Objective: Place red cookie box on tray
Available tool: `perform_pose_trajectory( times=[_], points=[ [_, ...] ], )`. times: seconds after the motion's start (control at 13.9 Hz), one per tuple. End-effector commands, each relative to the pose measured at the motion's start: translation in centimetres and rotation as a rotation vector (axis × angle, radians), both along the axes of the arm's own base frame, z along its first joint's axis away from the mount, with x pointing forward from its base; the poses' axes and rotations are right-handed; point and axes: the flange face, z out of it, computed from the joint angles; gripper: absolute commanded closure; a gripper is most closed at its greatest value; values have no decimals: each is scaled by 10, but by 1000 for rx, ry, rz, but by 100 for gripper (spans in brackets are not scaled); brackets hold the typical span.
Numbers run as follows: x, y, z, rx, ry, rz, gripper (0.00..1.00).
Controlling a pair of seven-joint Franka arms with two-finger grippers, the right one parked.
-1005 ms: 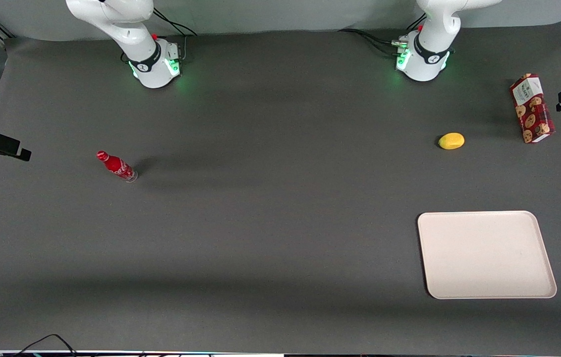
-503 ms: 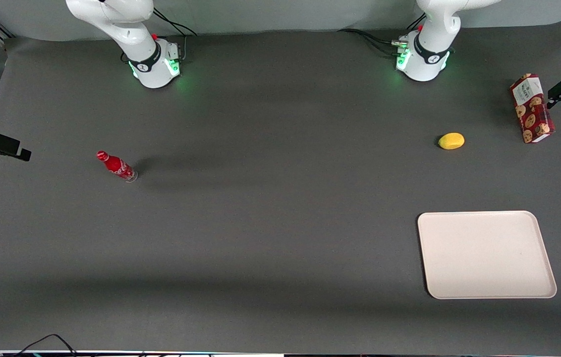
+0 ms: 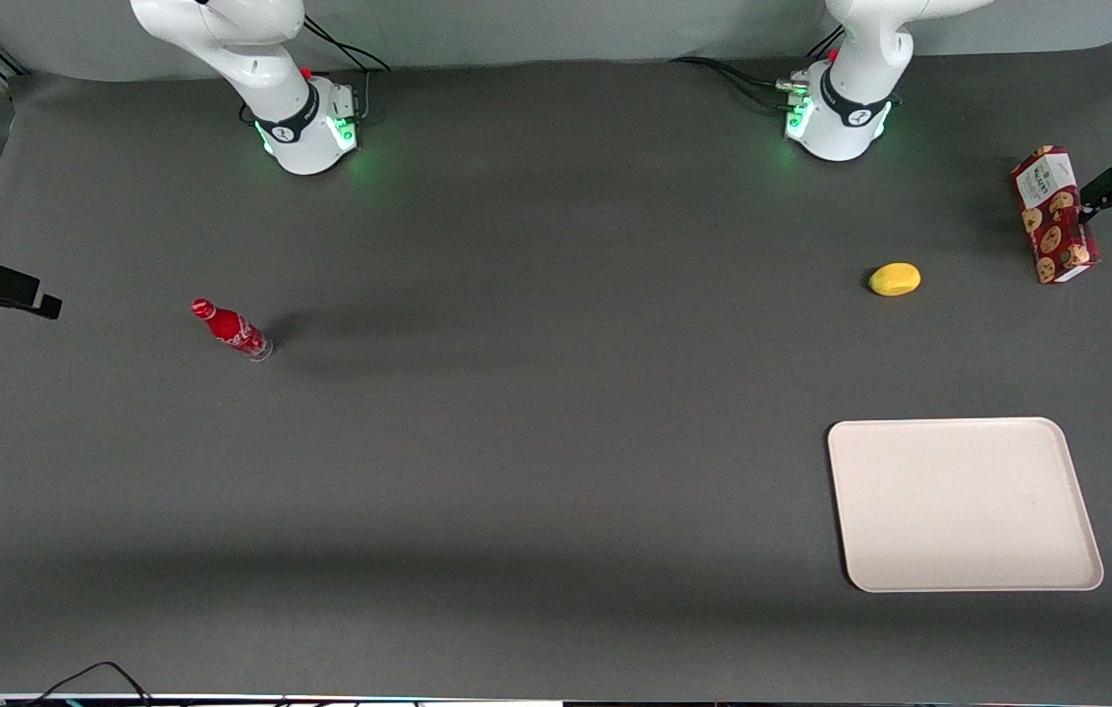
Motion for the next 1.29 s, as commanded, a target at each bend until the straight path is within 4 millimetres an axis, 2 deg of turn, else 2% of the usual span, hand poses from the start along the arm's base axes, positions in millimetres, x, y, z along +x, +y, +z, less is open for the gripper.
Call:
perform_pose_trajectory(
  times=[0.0, 0.07, 0.36, 0.93, 1.01, 1.08, 1.15, 1.22],
  points=[
    [-11, 14, -18, -19, 30, 69, 0],
    [-20, 21, -32, -25, 64, 99, 0],
    [-49, 42, -56, -30, 102, 204, 0],
    [-55, 37, -96, -80, 174, 289, 2],
    [-52, 38, -98, -63, 163, 293, 13],
    [-53, 38, -102, -62, 171, 295, 35],
    [-53, 37, -103, -67, 170, 306, 61],
    [-53, 37, -103, -73, 163, 319, 81]
  ],
)
